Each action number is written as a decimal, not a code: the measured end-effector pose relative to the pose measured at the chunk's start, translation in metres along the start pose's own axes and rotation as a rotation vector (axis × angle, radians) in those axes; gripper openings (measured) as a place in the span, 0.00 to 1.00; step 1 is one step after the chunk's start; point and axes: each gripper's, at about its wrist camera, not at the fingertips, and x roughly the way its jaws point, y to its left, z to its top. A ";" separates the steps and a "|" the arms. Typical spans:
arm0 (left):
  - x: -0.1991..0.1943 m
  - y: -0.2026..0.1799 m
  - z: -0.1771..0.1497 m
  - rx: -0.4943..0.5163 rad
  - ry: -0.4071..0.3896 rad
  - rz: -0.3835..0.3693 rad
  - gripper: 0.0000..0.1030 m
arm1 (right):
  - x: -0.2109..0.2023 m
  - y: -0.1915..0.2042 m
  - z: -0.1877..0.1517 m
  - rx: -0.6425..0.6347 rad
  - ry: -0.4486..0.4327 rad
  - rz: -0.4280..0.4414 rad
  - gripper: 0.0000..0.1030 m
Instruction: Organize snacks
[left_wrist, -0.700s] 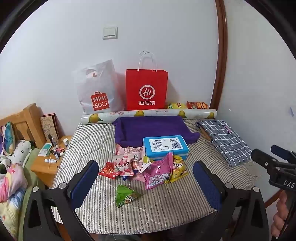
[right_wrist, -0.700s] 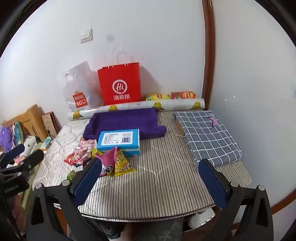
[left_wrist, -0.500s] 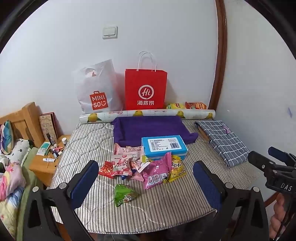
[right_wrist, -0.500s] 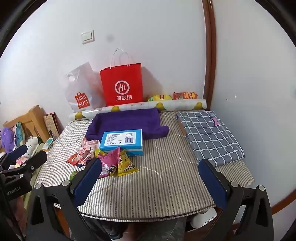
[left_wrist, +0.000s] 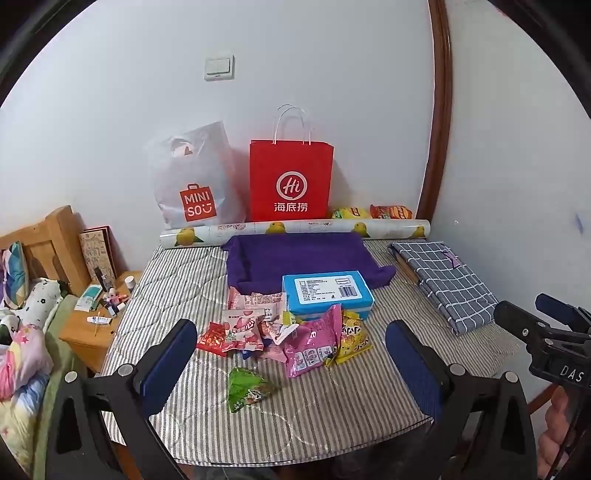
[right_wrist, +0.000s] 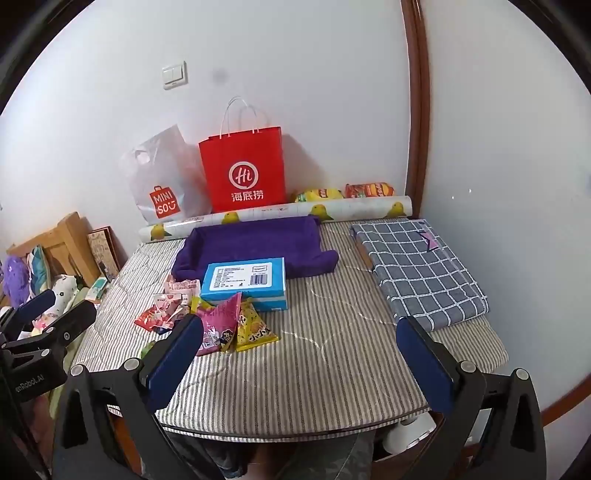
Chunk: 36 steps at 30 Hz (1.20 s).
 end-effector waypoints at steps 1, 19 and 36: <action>0.000 0.000 0.000 -0.001 0.000 0.000 1.00 | -0.001 0.000 0.000 0.000 -0.001 0.001 1.00; 0.000 0.004 -0.004 -0.010 0.000 0.004 1.00 | -0.001 0.007 0.001 -0.019 -0.004 0.007 1.00; -0.001 0.010 -0.001 -0.020 0.002 0.006 1.00 | 0.000 0.009 -0.002 -0.013 -0.008 0.018 1.00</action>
